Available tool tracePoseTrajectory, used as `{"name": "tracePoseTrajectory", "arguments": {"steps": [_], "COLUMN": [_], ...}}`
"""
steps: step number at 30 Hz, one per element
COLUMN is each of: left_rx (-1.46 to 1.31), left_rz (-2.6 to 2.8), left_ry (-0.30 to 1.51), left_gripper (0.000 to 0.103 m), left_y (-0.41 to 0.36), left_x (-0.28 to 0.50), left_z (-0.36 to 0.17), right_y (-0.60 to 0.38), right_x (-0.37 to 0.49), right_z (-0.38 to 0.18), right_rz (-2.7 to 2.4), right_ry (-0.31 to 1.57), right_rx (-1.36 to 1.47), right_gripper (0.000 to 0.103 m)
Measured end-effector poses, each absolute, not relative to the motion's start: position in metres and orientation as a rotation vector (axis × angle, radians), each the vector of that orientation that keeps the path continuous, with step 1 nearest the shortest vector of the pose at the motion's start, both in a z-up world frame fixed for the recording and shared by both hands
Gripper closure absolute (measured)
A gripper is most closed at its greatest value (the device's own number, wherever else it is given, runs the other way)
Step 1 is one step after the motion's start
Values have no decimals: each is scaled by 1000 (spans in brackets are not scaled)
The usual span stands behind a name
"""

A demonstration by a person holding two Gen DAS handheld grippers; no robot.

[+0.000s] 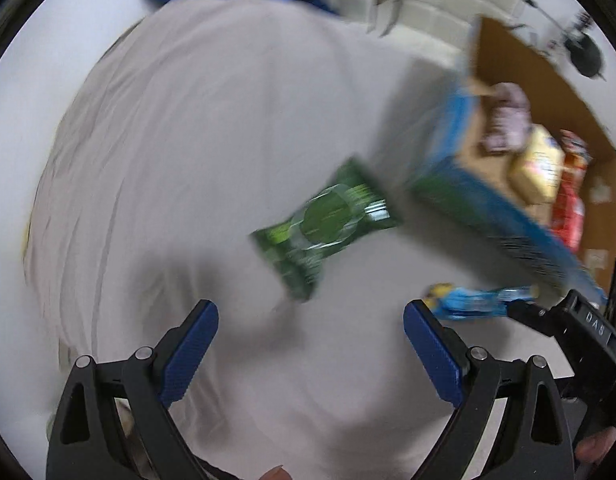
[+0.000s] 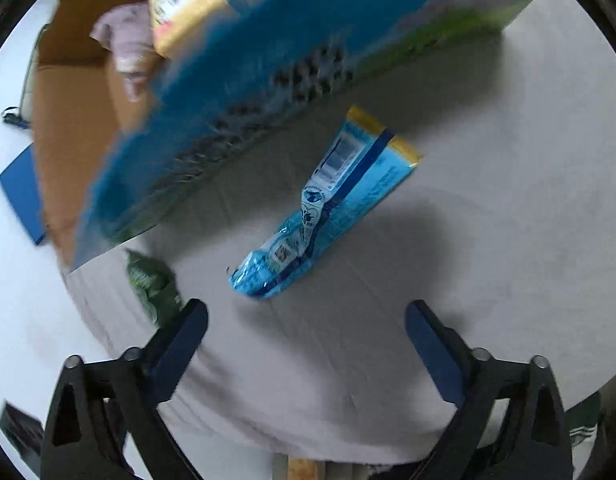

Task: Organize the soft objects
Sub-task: 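Grasp the green snack bag with the left tool while the right tool grasps the blue ice-pop wrapper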

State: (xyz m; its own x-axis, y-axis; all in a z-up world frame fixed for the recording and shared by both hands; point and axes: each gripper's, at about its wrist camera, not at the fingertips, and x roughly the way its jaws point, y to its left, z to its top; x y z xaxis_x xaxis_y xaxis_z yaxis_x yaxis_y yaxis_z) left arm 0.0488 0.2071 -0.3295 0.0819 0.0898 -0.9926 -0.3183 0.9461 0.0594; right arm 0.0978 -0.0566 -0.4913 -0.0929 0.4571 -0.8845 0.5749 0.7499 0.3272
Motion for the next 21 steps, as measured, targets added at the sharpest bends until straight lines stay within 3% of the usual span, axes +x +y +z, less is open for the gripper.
{"name": "tracePoseTrajectory", "arguments": {"steps": [6, 8, 11, 16, 21], "left_rx": [-234, -207, -135, -47, 53], "left_rz": [375, 369, 344, 240, 133], "left_ry": [1497, 1494, 1497, 1543, 1615], "left_gripper": [8, 8, 8, 8, 8], "left_y": [242, 246, 242, 231, 211], "left_x": [39, 41, 51, 75, 97], "left_z": [-354, -360, -367, -394, -422], "right_y": [-31, -24, -18, -11, -19], "right_x": [103, 104, 104, 98, 81], "right_z": [-507, -506, -505, -505, -509], "right_rz": [-212, -243, -254, -188, -111], "right_ry": [1642, 1632, 1633, 1678, 1779], "right_rx": [767, 686, 631, 557, 454], "right_gripper": [18, 34, 41, 64, 65]}}
